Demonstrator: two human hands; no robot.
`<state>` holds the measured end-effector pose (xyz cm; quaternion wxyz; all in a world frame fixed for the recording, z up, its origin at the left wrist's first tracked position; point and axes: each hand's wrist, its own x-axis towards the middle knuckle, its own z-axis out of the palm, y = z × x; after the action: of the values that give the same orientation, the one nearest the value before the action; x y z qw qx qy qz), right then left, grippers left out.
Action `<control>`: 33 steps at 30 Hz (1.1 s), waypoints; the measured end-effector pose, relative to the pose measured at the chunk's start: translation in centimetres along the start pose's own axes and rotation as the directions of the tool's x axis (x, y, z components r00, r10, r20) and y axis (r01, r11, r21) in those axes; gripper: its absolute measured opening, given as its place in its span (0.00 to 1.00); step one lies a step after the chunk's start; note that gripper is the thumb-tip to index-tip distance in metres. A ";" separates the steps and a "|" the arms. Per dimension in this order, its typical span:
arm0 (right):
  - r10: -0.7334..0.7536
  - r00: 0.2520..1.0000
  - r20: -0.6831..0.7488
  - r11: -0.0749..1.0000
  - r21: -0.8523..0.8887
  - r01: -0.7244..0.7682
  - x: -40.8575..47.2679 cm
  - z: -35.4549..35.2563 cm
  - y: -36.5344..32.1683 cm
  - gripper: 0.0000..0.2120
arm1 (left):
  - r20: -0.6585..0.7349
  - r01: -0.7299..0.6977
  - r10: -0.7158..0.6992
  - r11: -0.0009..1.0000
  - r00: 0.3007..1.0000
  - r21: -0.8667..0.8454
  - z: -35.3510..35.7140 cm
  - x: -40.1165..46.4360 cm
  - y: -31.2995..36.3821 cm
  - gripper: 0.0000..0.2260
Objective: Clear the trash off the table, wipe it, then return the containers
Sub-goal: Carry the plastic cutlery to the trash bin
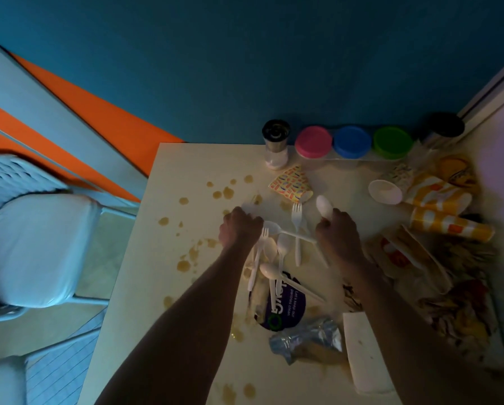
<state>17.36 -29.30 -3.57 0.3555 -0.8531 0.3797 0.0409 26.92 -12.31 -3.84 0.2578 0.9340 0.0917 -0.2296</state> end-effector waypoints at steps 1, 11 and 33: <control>0.006 0.998 0.067 1.000 -0.031 -0.004 -0.2 0.1 0.1 0.17 | -0.009 0.034 -0.034 0.999 0.999 -0.008 0.0 -0.1 0.2 0.21; -0.043 0.987 0.157 0.965 -0.249 0.081 -1.6 0.5 2.5 0.12 | -0.131 -0.014 -0.030 0.946 0.991 -0.323 -1.3 -0.7 0.3 0.17; -0.013 0.992 0.127 0.954 -0.295 0.050 -6.0 3.0 1.1 0.19 | 0.084 -0.083 0.073 0.989 0.994 0.126 0.5 -5.5 -4.2 0.18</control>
<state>12.99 -24.21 -4.43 0.2464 -0.8987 0.3329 0.1445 20.69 -9.24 -3.44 0.2089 0.9418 0.0296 -0.2617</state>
